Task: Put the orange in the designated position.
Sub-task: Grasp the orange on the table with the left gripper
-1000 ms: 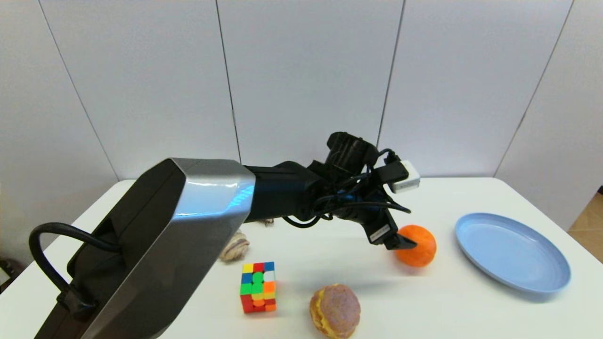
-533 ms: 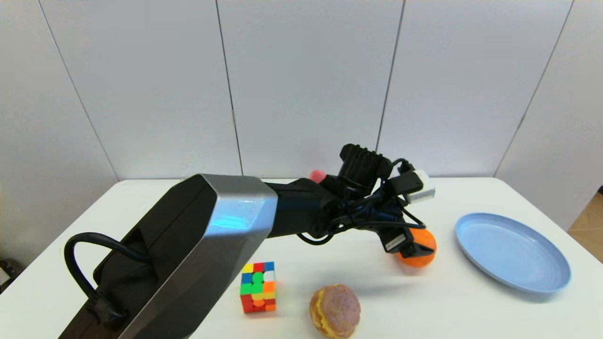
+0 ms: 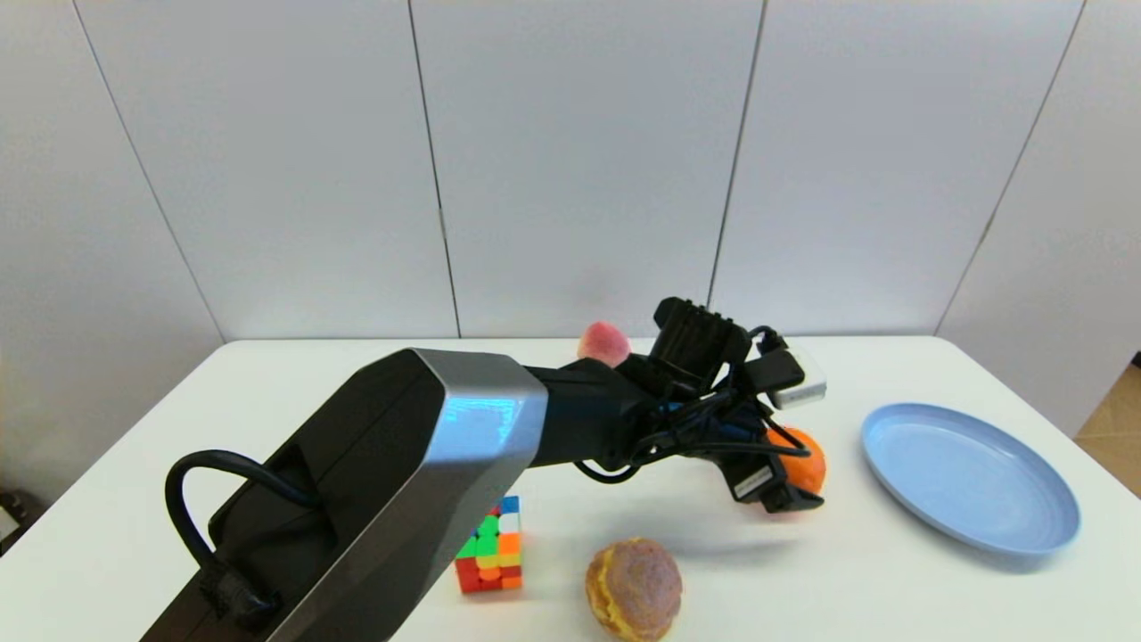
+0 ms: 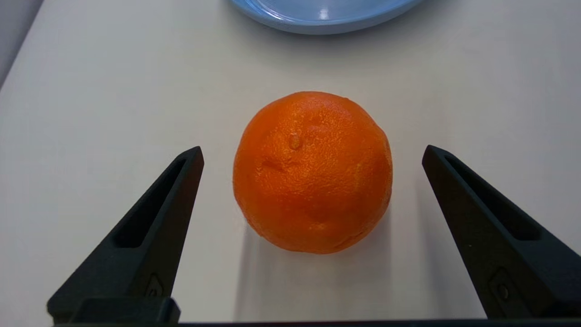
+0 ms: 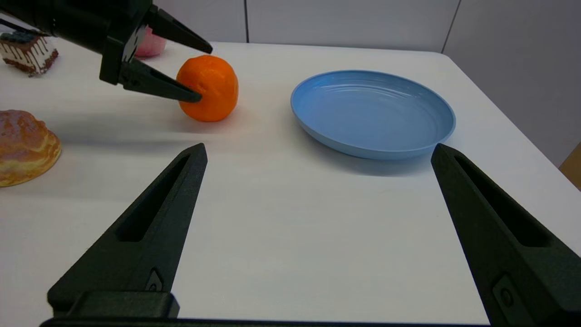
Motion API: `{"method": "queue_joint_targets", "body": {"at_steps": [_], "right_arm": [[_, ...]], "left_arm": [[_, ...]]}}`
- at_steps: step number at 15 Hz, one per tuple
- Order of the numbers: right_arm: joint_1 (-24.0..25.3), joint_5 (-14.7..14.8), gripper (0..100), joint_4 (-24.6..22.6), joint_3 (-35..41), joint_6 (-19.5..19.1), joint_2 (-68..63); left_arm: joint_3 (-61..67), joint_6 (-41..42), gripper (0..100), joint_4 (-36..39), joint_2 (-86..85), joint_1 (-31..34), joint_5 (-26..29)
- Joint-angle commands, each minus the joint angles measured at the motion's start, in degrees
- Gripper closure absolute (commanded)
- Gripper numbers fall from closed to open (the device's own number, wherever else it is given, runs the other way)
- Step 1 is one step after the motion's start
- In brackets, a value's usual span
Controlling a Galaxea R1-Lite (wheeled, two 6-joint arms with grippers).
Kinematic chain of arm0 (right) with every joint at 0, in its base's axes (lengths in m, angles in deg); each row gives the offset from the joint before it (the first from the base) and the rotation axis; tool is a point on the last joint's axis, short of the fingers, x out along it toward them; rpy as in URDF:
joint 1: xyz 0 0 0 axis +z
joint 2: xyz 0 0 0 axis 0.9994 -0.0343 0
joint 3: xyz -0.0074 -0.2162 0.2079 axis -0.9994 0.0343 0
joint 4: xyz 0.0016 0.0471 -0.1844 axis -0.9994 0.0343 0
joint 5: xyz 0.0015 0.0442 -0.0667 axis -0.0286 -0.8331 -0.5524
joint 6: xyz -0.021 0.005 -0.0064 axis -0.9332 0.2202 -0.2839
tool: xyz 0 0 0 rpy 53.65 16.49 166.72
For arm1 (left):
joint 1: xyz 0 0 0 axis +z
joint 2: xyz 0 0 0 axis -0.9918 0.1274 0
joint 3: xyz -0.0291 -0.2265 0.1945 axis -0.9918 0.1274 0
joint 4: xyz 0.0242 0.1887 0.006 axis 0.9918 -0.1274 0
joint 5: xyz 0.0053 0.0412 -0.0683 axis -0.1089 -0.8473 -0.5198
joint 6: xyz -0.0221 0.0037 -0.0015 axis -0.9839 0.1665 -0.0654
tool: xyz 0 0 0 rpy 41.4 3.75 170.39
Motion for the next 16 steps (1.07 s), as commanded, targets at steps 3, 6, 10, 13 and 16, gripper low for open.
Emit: {"method": "queue_joint_targets", "body": {"at_steps": [3,6,10,13,16], "right_arm": [[0.0,-0.1,0,0.0,0.0,0.0,-0.1],[0.0,-0.1,0,0.0,0.0,0.0,-0.1],[0.0,0.0,0,0.0,0.0,0.0,-0.1],[0.0,0.0,0,0.0,0.0,0.0,-0.1],[0.0,0.0,0,0.0,0.0,0.0,-0.1]], "left_arm": [[0.0,-0.1,0,-0.4,0.7,-0.1,0.1],[0.0,-0.1,0,-0.2,1.2,0.0,0.1],[0.0,-0.1,0,0.0,2.1,0.0,0.2],[0.0,-0.1,0,0.1,2.2,0.0,0.2],[0.0,-0.3,0,1.0,2.4,0.0,0.2]]}}
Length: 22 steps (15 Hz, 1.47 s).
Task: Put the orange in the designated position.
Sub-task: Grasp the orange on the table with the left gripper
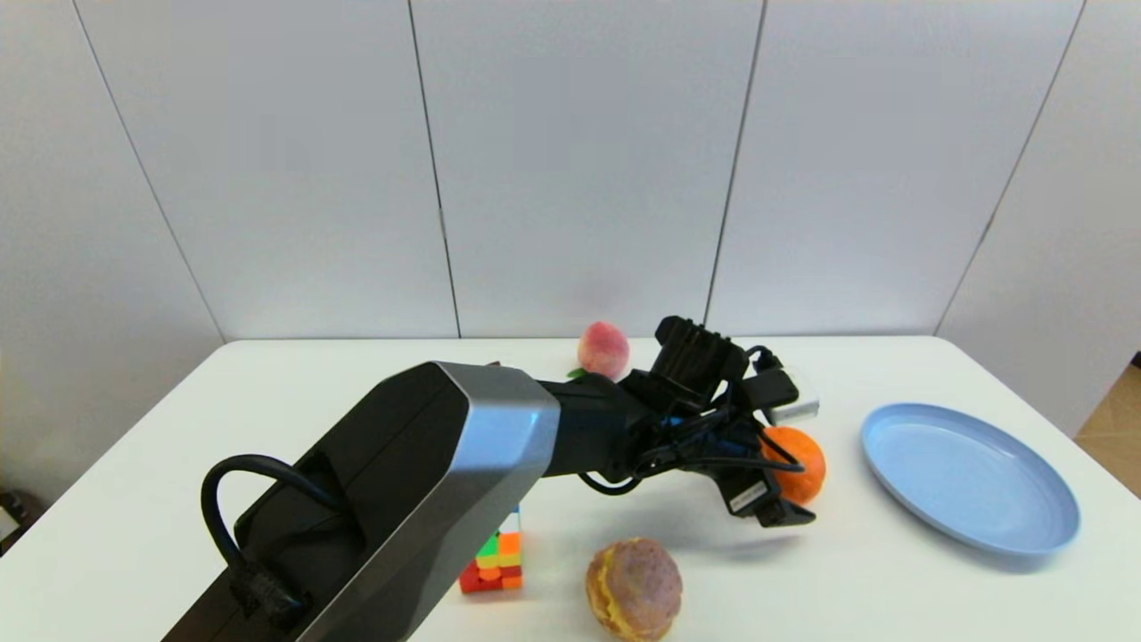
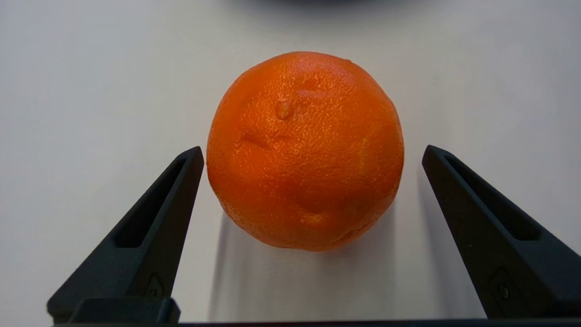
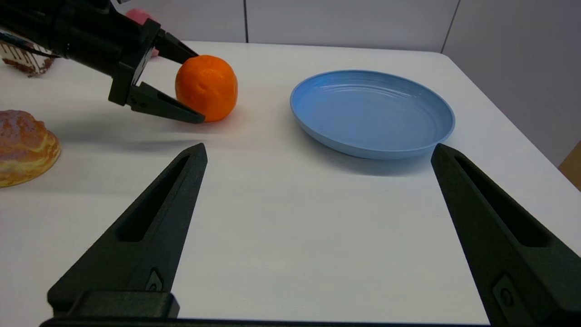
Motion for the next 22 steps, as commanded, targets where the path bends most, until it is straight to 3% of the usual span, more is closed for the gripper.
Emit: {"method": "queue_joint_targets", "body": {"at_steps": [1,22], "right_arm": [[0.0,0.0,0,0.0,0.0,0.0,-0.1],[0.0,0.0,0,0.0,0.0,0.0,-0.1]], "left_arm": [[0.0,-0.3,0,1.5,0.1,0.0,0.2],[-0.1,-1.9,0,6.4,2.3,-0.5,0.2]]}}
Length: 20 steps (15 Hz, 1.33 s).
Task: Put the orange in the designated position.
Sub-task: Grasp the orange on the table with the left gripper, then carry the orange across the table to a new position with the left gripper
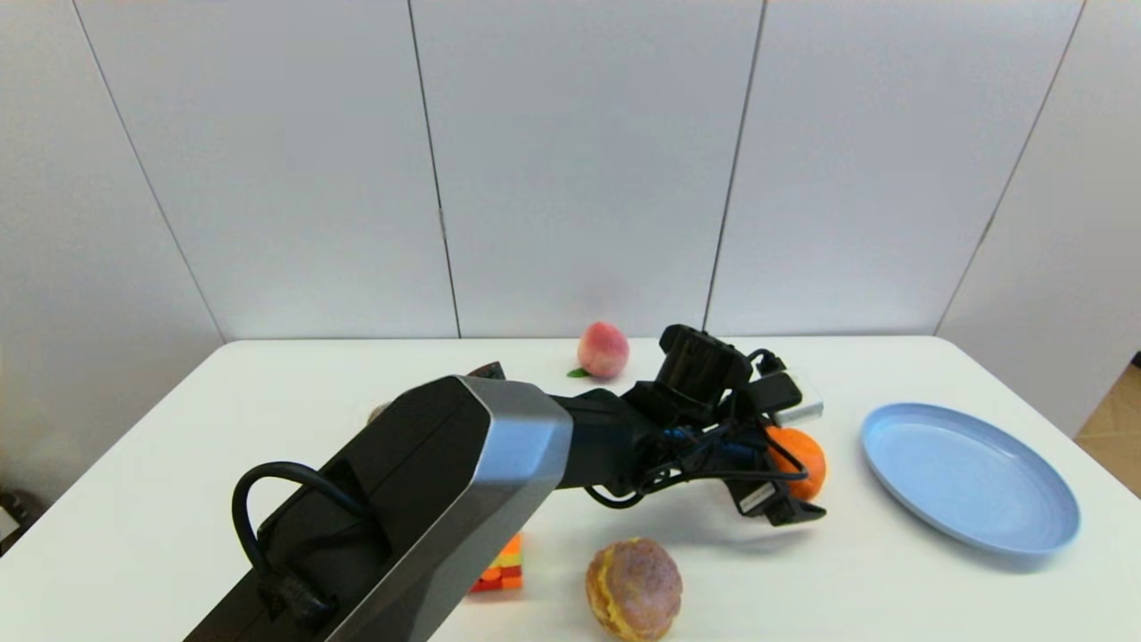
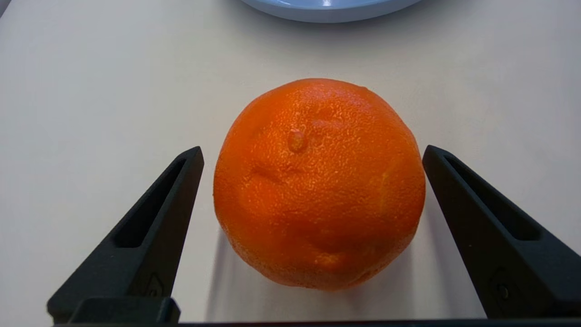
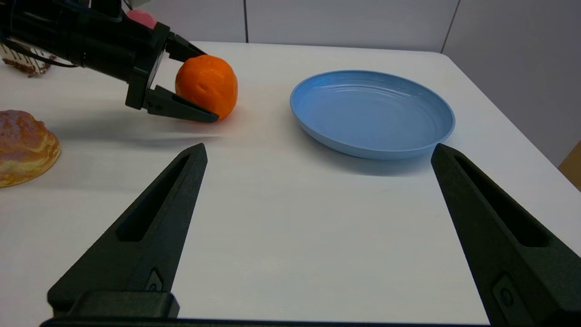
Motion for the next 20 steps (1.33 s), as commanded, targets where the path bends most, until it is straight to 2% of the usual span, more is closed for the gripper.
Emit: {"method": "queue_joint_targets", "body": {"at_steps": [1,6,7,15,18,20], "right_arm": [[0.0,0.0,0,-0.1,0.0,0.0,-0.1],[0.0,0.1,0,-0.1,0.0,0.4,-0.1],[0.0,0.1,0,-0.1,0.0,0.7,-0.1],[0.0,0.1,0,-0.1,0.0,0.7,-0.1],[0.0,0.1,0,-0.1,0.0,0.7,-0.1],[0.0,0.1,0,-0.1,0.0,0.7,-0.1]], "left_arm": [[-0.1,-0.2,0,0.1,0.1,-0.2,0.2],[-0.1,-0.2,0,0.6,0.3,-0.5,0.2],[-0.1,-0.2,100,0.6,0.3,-0.5,0.2],[0.2,0.3,100,-0.3,-2.0,-0.5,0.1],[1.4,1.5,100,-6.6,-9.3,2.0,0.0],[3.7,5.2,100,-14.8,-17.3,5.7,-0.3]]}}
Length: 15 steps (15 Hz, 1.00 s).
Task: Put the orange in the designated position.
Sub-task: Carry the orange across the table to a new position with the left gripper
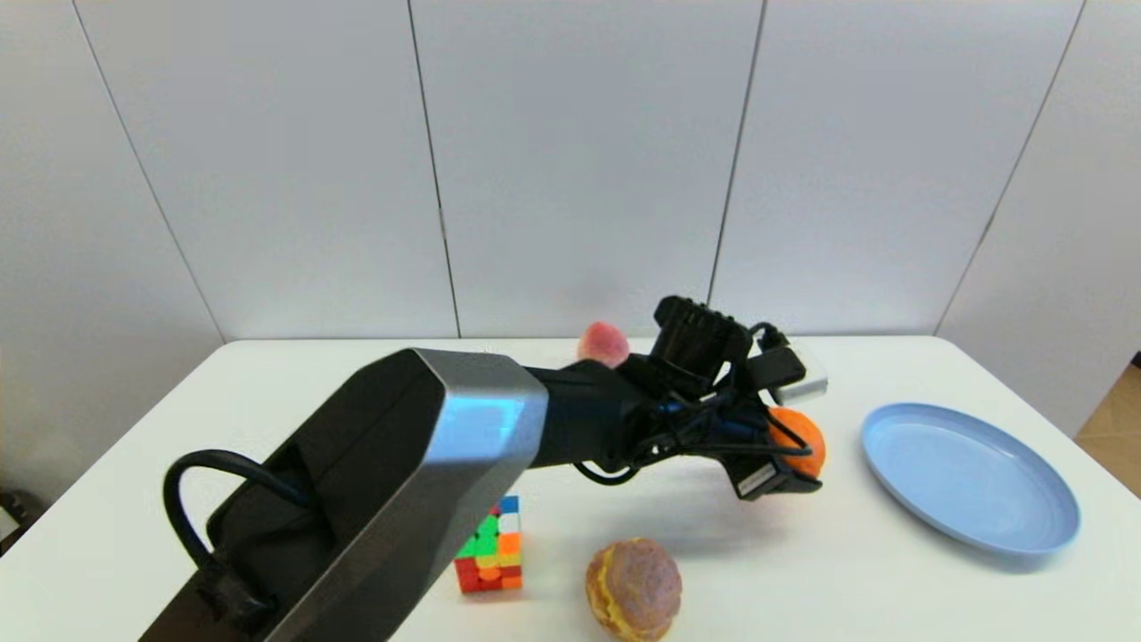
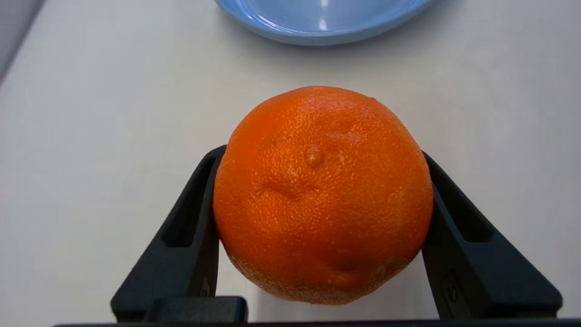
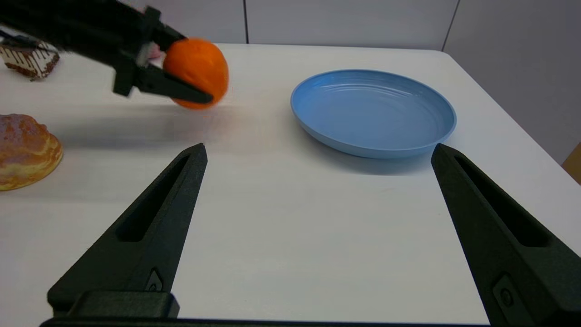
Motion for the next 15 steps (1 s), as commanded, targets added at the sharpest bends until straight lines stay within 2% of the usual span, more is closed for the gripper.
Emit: {"method": "queue_joint_targets", "body": {"at_steps": [1,3,6,11,15], "right_arm": [[0.0,0.0,0,-0.1,0.0,0.0,-0.1],[0.0,0.0,0,-0.1,0.0,0.0,-0.1],[0.0,0.0,0,-0.1,0.0,0.0,-0.1],[0.0,0.0,0,-0.1,0.0,0.0,-0.1],[0.0,0.0,0,-0.1,0.0,0.0,-0.1]], "left_arm": [[4.6,6.3,100,-14.6,-16.7,7.4,-0.3],[8.1,9.9,100,-22.2,-24.6,12.6,-0.4],[14.8,14.3,100,-28.1,-34.0,22.1,-0.3],[21.3,19.8,100,-29.6,-40.3,39.2,-0.2],[23.0,20.4,100,-29.6,-38.5,45.2,-0.1]]}}
